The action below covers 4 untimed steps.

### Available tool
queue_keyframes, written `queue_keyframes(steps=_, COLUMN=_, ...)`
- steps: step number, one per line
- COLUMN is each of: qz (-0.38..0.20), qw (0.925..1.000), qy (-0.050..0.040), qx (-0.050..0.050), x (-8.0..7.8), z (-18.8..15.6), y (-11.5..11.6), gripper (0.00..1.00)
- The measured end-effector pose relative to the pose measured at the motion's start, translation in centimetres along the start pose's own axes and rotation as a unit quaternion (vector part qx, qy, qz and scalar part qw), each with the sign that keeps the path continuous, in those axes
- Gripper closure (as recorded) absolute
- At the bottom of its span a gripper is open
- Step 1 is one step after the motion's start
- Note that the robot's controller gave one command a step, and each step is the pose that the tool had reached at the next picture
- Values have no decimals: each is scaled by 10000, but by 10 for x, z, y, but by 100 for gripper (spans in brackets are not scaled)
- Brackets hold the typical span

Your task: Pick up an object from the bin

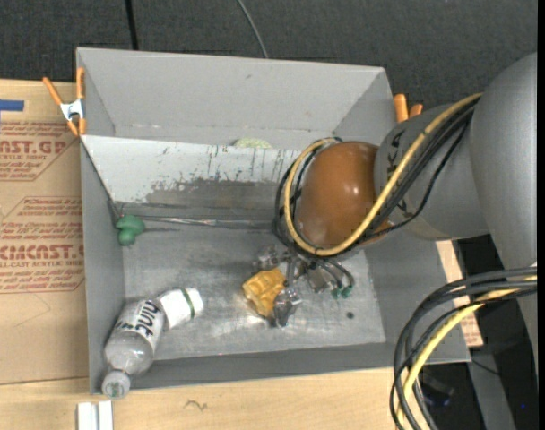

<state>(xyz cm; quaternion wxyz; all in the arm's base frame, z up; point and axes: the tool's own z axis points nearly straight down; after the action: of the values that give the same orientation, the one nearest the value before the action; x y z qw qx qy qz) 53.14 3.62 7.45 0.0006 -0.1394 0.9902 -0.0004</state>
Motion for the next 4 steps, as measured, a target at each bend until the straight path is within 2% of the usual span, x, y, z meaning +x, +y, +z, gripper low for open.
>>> queue_keyframes(steps=2, qz=2, qw=10000, qy=11, qx=-5, x=1, z=-5, y=0, gripper=100)
queue_keyframes(steps=3, qz=-1, qw=10000, qy=45, qx=-16, x=3, z=-26, y=1, gripper=100)
queue_keyframes(steps=4, qz=-4, qw=10000, qy=23, qx=-11, x=2, z=-49, y=1, gripper=100)
